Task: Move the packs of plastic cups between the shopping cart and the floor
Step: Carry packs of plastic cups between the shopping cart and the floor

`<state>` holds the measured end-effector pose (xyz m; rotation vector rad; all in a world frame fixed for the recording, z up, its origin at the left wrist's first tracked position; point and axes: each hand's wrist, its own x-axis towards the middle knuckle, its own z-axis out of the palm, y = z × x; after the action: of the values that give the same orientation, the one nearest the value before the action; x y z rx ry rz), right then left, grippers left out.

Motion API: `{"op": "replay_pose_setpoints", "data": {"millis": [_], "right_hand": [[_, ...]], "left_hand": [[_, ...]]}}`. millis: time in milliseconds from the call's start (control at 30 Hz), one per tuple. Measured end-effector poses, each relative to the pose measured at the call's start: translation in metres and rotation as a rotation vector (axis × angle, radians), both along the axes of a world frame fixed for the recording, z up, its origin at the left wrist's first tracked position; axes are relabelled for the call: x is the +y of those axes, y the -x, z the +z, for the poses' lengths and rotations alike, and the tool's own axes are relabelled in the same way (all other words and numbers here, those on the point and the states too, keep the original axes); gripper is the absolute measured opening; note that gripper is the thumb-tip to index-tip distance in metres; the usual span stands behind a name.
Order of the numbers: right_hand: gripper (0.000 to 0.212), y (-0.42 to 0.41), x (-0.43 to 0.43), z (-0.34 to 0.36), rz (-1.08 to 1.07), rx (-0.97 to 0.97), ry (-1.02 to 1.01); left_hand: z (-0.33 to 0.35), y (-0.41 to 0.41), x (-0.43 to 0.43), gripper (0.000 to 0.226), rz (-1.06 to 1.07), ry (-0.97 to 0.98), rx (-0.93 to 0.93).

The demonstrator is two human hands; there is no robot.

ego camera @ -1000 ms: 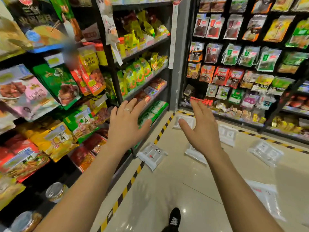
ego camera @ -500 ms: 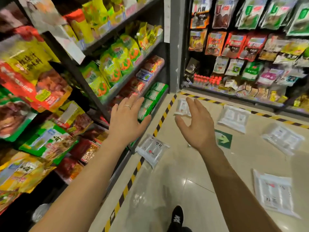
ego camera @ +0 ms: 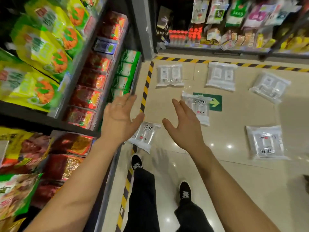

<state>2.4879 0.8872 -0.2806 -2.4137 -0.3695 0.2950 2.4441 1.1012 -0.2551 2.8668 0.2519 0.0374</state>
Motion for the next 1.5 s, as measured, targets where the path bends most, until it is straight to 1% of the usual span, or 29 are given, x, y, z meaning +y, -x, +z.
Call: {"op": "replay_pose_setpoints", "data": {"millis": [67,167,267,333,400,467,567,667,767,933,1100,1233,1300,1433,1500], "right_hand": [[0.074,-0.011,0.022,-0.025,-0.029,0.036,0.027],[0.072,-0.026,0.054,-0.066,-0.094,0.142,0.029],[0.072,-0.037,0.084,-0.116,-0.13,0.135,0.039],[0.073,-0.042,0.102,-0.153,-0.149,0.195,0.041],[0.072,-0.048,0.115,-0.193,-0.165,0.248,0.037],[0.071,-0.051,0.125,-0.235,-0.185,0.281,0.037],[0.071,-0.053,0.139,-0.302,-0.212,0.296,0.023],[0.073,-0.055,0.149,-0.376,-0.236,0.353,0.029],[0.073,-0.055,0.156,-0.45,-0.224,0.359,0.046],[0.075,-0.042,0.172,-0.571,-0.22,0.39,0.099],[0.079,-0.029,0.189,-0.675,-0.255,0.383,0.137],[0.083,-0.019,0.205,-0.741,-0.321,0.345,0.204],[0.085,-0.017,0.213,-0.765,-0.35,0.362,0.223],[0.083,-0.014,0.223,-0.803,-0.389,0.381,0.199],[0.08,-0.012,0.225,-0.814,-0.404,0.376,0.155]], "left_hand": [[-0.029,-0.019,0.023,0.077,-0.035,0.003,0.059],[-0.079,-0.046,0.057,0.077,-0.061,0.039,0.156],[-0.134,-0.068,0.086,0.072,-0.054,0.051,0.168],[-0.173,-0.078,0.104,0.065,-0.063,0.073,0.169],[-0.215,-0.087,0.117,0.064,-0.065,0.08,0.2],[-0.26,-0.091,0.127,0.07,-0.049,0.054,0.206],[-0.339,-0.097,0.14,0.077,0.008,0.057,0.318],[-0.42,-0.098,0.149,0.077,0.037,0.105,0.306],[-0.495,-0.098,0.153,0.077,0.021,0.105,0.368],[-0.597,-0.096,0.168,0.075,0.011,0.1,0.373],[-0.685,-0.09,0.19,0.08,0.056,0.139,0.379],[-0.745,-0.088,0.204,0.083,0.112,0.072,0.389],[-0.77,-0.085,0.209,0.078,0.136,0.063,0.412],[-0.806,-0.077,0.221,0.072,0.214,0.207,0.445],[-0.816,-0.074,0.223,0.069,0.274,0.244,0.44]]}}
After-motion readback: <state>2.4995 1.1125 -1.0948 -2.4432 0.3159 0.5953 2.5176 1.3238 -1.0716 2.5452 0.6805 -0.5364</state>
